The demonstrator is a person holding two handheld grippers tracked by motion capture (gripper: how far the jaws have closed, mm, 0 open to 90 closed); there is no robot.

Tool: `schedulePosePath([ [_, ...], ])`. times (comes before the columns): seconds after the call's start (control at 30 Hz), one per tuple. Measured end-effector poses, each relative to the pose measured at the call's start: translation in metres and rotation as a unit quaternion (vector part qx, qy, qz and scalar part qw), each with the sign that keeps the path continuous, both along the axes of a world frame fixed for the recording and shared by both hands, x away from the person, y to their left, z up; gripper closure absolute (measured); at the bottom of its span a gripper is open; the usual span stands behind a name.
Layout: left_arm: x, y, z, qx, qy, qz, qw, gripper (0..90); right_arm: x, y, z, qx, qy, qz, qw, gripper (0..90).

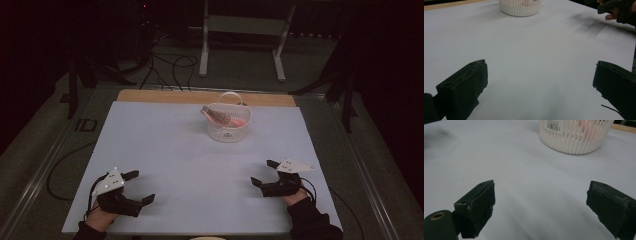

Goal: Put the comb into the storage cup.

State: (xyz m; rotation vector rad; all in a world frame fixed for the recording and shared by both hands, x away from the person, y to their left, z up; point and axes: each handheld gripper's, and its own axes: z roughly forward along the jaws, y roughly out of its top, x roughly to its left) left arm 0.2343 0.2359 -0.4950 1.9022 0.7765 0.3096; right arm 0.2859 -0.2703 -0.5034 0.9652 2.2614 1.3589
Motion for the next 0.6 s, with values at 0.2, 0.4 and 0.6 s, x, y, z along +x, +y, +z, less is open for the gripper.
schedulePosePath([
  [0.2,0.0,0.0,0.0,0.0,0.001,-0.003,1.0,0.1,0.004,0.007,-0.004,-0.009,-0.001,0.011,0.9999,8.3],
  [0.4,0.0,0.0,0.0,-0.001,0.0,-0.003,1.0,0.2,0.004,0.009,-0.006,-0.017,-0.004,0.016,0.9997,8.3],
  [0.6,0.0,-0.001,-0.001,0.001,0.0,-0.004,1.0,0.1,0.003,0.012,-0.006,-0.024,-0.005,0.026,0.9994,8.3],
])
